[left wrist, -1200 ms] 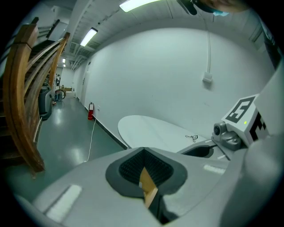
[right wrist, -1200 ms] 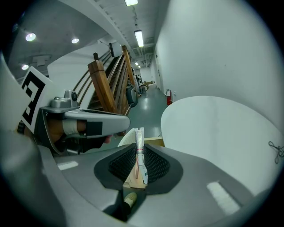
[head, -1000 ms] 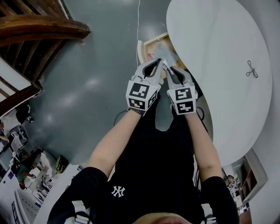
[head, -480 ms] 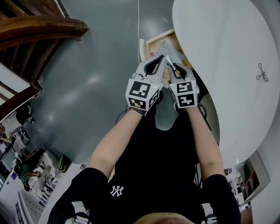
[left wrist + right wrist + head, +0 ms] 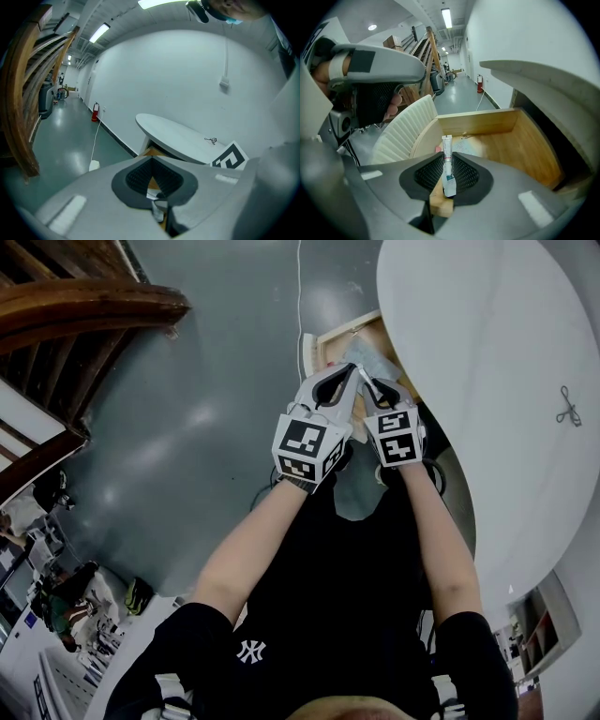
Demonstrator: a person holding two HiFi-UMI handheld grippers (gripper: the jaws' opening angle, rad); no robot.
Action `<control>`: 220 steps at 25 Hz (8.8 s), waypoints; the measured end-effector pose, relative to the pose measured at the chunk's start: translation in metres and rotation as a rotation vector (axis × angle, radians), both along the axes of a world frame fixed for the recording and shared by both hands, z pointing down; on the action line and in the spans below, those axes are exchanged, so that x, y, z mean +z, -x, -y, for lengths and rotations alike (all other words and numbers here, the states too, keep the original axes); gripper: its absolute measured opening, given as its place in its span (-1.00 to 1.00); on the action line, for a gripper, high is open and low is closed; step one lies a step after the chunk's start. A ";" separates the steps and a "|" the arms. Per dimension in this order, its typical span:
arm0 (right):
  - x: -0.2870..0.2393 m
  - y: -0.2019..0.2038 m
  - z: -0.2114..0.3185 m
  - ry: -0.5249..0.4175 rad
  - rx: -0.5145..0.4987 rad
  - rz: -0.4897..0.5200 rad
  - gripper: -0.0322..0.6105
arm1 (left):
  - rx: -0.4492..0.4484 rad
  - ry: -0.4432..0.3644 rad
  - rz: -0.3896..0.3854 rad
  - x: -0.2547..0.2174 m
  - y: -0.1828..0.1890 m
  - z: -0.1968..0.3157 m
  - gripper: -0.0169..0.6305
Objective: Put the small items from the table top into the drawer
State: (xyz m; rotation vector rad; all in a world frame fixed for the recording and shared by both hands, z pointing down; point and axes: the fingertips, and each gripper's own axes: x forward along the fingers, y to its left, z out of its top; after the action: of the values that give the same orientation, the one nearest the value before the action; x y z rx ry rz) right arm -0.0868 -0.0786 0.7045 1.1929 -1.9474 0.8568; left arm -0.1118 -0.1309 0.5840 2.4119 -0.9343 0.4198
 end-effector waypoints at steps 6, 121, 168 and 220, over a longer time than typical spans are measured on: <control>0.013 0.006 0.002 0.028 -0.034 -0.007 -0.51 | 0.007 -0.005 0.006 -0.001 0.003 0.003 -0.95; -0.145 -0.492 -0.075 -0.213 0.398 -0.106 -0.76 | 0.398 0.008 0.018 -0.093 -0.435 -0.113 -0.95; -0.247 -0.258 -0.068 -0.326 0.399 0.143 -0.79 | 0.205 -0.085 -0.028 -0.154 -0.220 -0.087 -0.95; -0.011 0.000 0.001 -0.007 0.132 0.026 -0.77 | 0.019 0.027 0.006 -0.022 0.017 0.011 -0.95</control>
State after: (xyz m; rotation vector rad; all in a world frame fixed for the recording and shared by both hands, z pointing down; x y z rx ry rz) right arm -0.0872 -0.0794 0.6938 1.3328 -1.9102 0.9378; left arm -0.1293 -0.1420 0.5618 2.3981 -0.9028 0.4436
